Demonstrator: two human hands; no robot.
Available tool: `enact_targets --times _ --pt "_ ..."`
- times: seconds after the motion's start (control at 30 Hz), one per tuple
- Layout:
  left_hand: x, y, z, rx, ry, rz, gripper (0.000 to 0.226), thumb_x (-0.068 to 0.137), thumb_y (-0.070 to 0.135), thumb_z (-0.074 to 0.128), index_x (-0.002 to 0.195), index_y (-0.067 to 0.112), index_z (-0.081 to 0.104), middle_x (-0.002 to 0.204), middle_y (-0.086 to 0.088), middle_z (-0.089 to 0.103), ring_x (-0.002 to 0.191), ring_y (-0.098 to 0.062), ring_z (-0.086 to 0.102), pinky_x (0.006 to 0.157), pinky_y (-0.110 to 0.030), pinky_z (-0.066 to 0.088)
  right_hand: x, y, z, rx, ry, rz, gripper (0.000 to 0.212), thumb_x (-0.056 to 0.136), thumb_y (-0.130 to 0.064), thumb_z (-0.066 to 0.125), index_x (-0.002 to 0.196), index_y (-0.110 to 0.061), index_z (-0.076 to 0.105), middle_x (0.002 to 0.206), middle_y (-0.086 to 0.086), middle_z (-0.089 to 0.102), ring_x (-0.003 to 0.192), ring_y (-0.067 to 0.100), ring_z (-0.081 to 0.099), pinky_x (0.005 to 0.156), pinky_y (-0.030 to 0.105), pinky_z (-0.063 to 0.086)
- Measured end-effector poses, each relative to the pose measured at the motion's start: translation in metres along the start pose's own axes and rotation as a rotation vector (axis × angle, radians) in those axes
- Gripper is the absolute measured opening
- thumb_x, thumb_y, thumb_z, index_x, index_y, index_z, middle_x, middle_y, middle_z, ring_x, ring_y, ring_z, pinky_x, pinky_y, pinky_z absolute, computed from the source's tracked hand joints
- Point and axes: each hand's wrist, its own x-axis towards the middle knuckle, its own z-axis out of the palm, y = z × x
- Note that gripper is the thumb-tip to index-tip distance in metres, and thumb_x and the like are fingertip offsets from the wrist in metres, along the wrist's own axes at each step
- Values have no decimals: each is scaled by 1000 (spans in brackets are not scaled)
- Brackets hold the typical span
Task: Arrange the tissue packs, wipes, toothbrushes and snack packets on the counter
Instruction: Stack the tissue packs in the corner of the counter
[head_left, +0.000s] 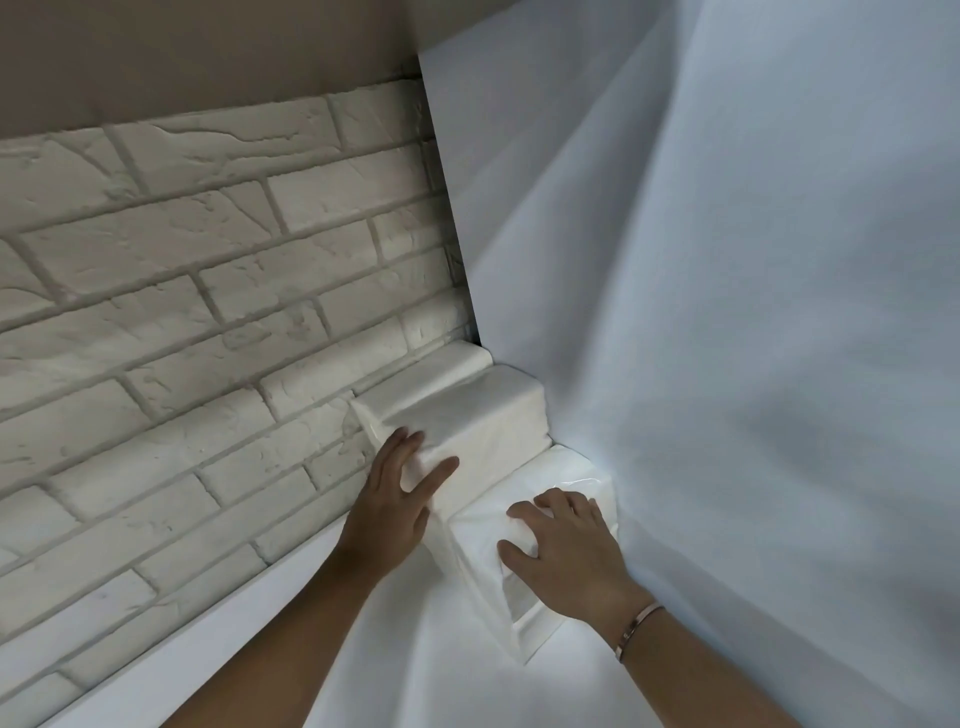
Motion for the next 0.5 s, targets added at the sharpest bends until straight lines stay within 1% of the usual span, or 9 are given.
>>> enact_targets --times 0.1,0.17,0.2,0.27,0.3,0.33,0.4,0.43,0.5 --pt "-9 -3 -3 -149 -68 17 78 77 5 73 148 23 48 163 -18 28 155 -40 21 110 -48 46 0 1 2 -9 2 1 53 90 -67 39 137 -44 49 139 -10 43 138 17 29 123 41 14" --pt "-11 0 -6 -260 -20 -8 72 83 18 68 150 18 42 165 -19 21 157 -37 18 122 -44 33 0 1 2 -15 11 2 55 88 -68 37 136 -44 50 138 -10 44 138 17 30 123 42 14" --pt "-10 3 -8 -338 40 -83 70 88 25 64 152 15 39 166 -20 18 158 -33 16 125 -37 27 0 1 2 -14 16 2 54 89 -67 39 136 -44 50 138 -11 44 138 17 31 123 42 14" --pt "-2 12 -12 -543 177 -367 73 96 43 55 157 13 30 167 -18 13 157 -15 14 121 -16 20 0 1 3 -7 21 1 50 91 -65 43 136 -44 50 137 -11 44 138 17 30 123 42 13" --pt "4 15 -11 -649 235 -549 78 96 52 50 160 16 24 169 -13 11 156 -6 13 119 -12 19 1 1 3 -7 19 1 51 91 -66 41 136 -44 50 137 -11 44 137 16 30 123 42 13" --pt "11 16 -8 -749 270 -726 84 95 59 46 163 20 18 171 -7 9 155 -3 13 120 -15 18 0 0 3 -11 19 1 55 88 -69 37 136 -44 50 137 -11 44 137 16 31 123 41 14" --pt "27 16 0 -958 260 -1033 91 90 71 41 165 29 9 173 4 5 157 -6 10 127 -34 14 0 0 4 -19 31 -1 66 80 -73 26 135 -45 51 135 -11 45 136 16 32 122 41 15" --pt "32 16 5 -1058 229 -1149 94 89 78 40 165 32 8 173 5 6 158 -10 10 129 -40 11 -1 0 4 -20 39 -3 70 77 -74 23 134 -45 52 134 -11 45 135 16 32 121 40 16" --pt "40 16 17 -1213 180 -1283 106 82 90 39 165 29 14 172 1 17 157 -14 17 130 -42 10 -1 1 5 -11 52 -4 71 76 -75 22 133 -45 53 133 -12 46 134 15 33 120 39 18"
